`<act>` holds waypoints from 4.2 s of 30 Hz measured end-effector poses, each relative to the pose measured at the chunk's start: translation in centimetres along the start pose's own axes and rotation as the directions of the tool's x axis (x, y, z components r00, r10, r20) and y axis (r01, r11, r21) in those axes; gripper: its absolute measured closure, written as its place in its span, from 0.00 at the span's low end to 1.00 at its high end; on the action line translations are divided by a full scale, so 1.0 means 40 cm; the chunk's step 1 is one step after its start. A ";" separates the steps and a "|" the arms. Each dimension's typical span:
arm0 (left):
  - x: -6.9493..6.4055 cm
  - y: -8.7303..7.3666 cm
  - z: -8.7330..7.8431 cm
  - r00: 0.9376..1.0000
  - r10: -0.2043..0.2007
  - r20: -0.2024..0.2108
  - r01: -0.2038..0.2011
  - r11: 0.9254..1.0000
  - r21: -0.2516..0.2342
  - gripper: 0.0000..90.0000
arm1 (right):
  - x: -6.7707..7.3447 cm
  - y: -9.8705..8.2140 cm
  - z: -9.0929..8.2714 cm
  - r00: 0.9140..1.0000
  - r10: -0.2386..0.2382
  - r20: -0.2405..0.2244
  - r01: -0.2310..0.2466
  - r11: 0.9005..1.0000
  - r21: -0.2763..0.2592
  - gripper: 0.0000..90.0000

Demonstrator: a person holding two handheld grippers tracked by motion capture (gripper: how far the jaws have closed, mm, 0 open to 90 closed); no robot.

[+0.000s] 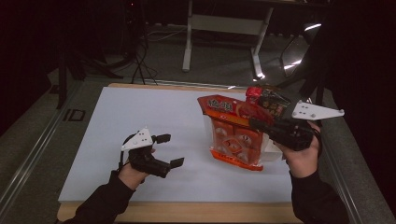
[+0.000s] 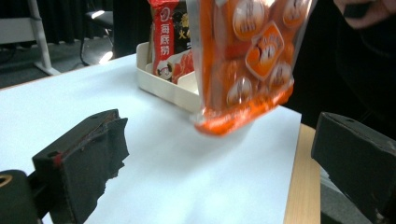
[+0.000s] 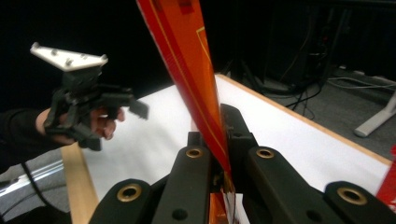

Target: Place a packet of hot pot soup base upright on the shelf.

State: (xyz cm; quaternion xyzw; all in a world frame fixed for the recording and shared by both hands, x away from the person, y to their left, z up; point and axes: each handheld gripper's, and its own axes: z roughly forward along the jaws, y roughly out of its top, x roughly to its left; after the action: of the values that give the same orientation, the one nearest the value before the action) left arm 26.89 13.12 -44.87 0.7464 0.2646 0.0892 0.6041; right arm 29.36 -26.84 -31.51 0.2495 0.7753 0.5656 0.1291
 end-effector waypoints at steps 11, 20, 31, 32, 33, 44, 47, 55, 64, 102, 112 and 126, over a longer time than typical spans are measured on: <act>0.022 -0.089 -0.056 0.996 -0.060 -0.065 0.060 0.998 0.006 0.03 | -0.055 0.039 -0.046 0.996 0.012 0.090 -0.009 0.999 -0.034 1.00; 0.015 -0.137 -0.070 0.995 -0.063 -0.084 0.065 0.998 0.020 0.03 | -0.120 0.062 -0.083 0.986 0.037 0.163 -0.031 0.999 -0.045 1.00; 0.019 -0.149 -0.075 0.995 -0.053 -0.080 0.054 0.999 0.005 0.07 | -0.203 0.039 -0.084 0.972 0.085 0.219 -0.078 0.996 -0.041 1.00; 0.017 -0.151 -0.073 0.996 -0.045 -0.081 0.047 0.999 0.012 0.07 | -0.208 0.035 -0.082 0.970 0.089 0.224 -0.082 0.996 -0.040 1.00; 0.016 -0.151 -0.072 0.996 -0.039 -0.084 0.041 0.999 0.016 0.06 | -0.217 0.030 -0.078 0.970 0.096 0.225 -0.090 0.995 -0.036 1.00; 0.020 -0.166 -0.056 0.996 -0.059 -0.068 0.062 0.997 0.048 0.02 | -0.285 -0.031 -0.036 0.961 0.165 0.223 -0.168 0.986 -0.009 1.00; 0.021 -0.168 -0.053 0.996 -0.058 -0.068 0.062 0.997 0.050 0.02 | -0.292 -0.047 -0.032 0.960 0.183 0.213 -0.184 0.983 -0.017 1.00; 0.025 -0.172 -0.055 0.995 -0.067 -0.078 0.071 0.996 0.047 0.02 | -0.301 -0.091 -0.030 0.956 0.211 0.205 -0.211 0.977 -0.024 1.00; 0.029 -0.176 -0.053 0.994 -0.077 -0.083 0.081 0.995 0.051 0.02 | -0.328 -0.179 -0.046 0.938 0.275 0.212 -0.272 0.961 -0.043 1.00; 0.040 -0.185 -0.052 0.992 -0.093 -0.088 0.097 0.994 0.043 0.02 | -0.341 -0.251 -0.078 0.918 0.276 0.285 -0.288 0.958 -0.003 0.89; 0.041 -0.184 -0.055 0.991 -0.098 -0.090 0.102 0.994 0.041 0.02 | -0.296 -0.168 -0.087 0.930 0.231 0.286 -0.228 0.973 -0.042 0.57; 0.042 -0.187 -0.055 0.991 -0.102 -0.089 0.106 0.993 0.047 0.02 | -0.177 -0.036 -0.096 0.960 0.128 0.250 -0.098 0.987 -0.129 0.26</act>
State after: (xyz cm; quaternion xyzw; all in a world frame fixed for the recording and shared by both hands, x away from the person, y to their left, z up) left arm 25.16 16.80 -51.71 0.7424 0.3311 0.0829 0.5765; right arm 33.11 -34.07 -32.20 0.3568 0.7025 0.5788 0.2103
